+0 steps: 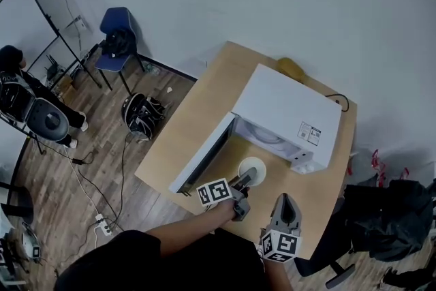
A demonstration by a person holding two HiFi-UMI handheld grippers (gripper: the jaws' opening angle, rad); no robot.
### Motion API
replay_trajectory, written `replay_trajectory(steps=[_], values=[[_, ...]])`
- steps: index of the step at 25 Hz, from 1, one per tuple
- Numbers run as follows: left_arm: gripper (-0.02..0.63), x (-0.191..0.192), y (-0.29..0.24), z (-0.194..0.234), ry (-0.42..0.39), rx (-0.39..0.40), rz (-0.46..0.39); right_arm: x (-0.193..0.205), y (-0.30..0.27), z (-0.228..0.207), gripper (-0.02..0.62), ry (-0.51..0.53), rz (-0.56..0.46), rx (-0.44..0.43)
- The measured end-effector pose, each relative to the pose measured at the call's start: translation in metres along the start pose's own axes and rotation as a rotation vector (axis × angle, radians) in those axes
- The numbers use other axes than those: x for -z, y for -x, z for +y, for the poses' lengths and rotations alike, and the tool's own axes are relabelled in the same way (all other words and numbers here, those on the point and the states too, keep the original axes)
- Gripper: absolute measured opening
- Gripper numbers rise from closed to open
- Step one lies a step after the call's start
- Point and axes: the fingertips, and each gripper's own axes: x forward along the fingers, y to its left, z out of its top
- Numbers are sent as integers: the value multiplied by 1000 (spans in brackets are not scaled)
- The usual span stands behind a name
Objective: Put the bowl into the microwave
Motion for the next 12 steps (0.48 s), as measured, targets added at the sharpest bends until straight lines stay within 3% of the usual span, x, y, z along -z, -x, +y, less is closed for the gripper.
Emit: replay_trajectory(steps=[3, 12], values=[[212, -8, -32, 14, 17, 3, -21, 2, -17, -17, 60, 11, 9, -11], [212, -35, -105, 57, 10, -82, -23, 13, -56, -50, 60, -16, 51, -50]])
